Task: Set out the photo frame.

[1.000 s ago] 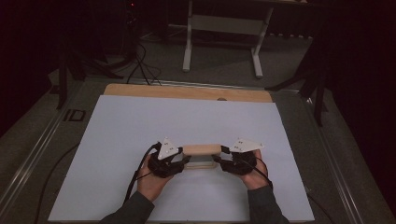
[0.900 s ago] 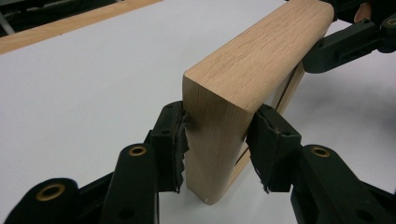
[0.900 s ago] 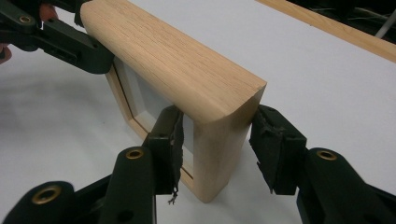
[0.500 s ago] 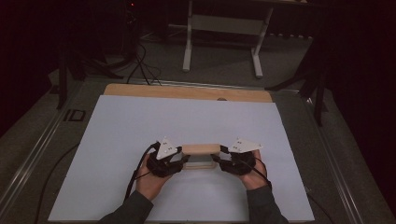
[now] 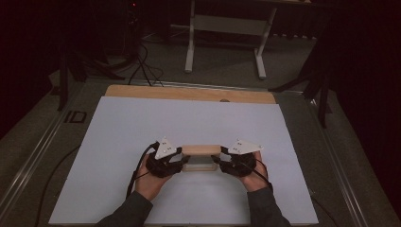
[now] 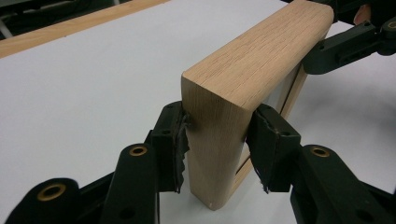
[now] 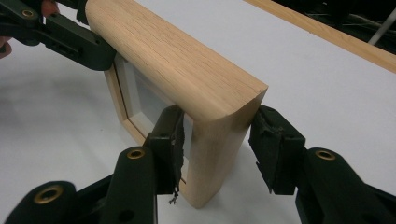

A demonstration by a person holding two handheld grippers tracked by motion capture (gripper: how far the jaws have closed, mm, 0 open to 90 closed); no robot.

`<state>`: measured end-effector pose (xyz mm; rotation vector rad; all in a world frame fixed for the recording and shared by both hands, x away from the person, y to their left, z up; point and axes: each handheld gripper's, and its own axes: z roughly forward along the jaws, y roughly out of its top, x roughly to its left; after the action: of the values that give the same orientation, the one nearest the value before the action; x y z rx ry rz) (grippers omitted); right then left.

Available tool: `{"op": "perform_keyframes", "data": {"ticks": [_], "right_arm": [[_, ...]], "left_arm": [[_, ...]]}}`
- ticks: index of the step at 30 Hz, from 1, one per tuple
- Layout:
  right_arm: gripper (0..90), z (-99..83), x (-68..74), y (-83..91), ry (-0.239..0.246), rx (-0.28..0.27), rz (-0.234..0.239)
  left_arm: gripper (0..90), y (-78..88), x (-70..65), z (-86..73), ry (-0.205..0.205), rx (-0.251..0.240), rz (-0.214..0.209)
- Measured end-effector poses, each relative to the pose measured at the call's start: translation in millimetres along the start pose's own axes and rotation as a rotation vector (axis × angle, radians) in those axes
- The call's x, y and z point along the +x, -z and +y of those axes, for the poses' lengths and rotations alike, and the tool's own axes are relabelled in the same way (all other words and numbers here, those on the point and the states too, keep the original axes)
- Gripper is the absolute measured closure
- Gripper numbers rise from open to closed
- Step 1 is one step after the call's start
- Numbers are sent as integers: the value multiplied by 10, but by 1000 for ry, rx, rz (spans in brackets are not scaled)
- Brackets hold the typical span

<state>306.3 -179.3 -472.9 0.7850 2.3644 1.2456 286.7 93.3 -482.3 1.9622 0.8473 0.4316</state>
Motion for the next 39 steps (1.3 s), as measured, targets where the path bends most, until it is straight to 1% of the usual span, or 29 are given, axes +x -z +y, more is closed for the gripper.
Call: {"op": "perform_keyframes", "data": {"ticks": [7,9,16,25,29,35,39], "right_arm": [[548,26,7,-21,3,-1,-1],[548,44,9,-35,10,-3,-1],[549,85,14,-76,9,-3,-1],[553,142,26,-165,23,9,-1],[554,170,39,-217,29,13,-5],[557,200,34,-285,20,9,-2],[557,222,35,-317,17,9,-5]], "left_arm": [[577,8,32,-1,-3,2,-1],[577,12,54,-3,-3,3,1],[576,23,105,-3,-5,4,2],[569,40,180,-3,-21,8,28],[561,48,214,6,-27,13,47],[555,57,274,25,-37,11,59],[549,58,307,30,-34,14,67]]}}
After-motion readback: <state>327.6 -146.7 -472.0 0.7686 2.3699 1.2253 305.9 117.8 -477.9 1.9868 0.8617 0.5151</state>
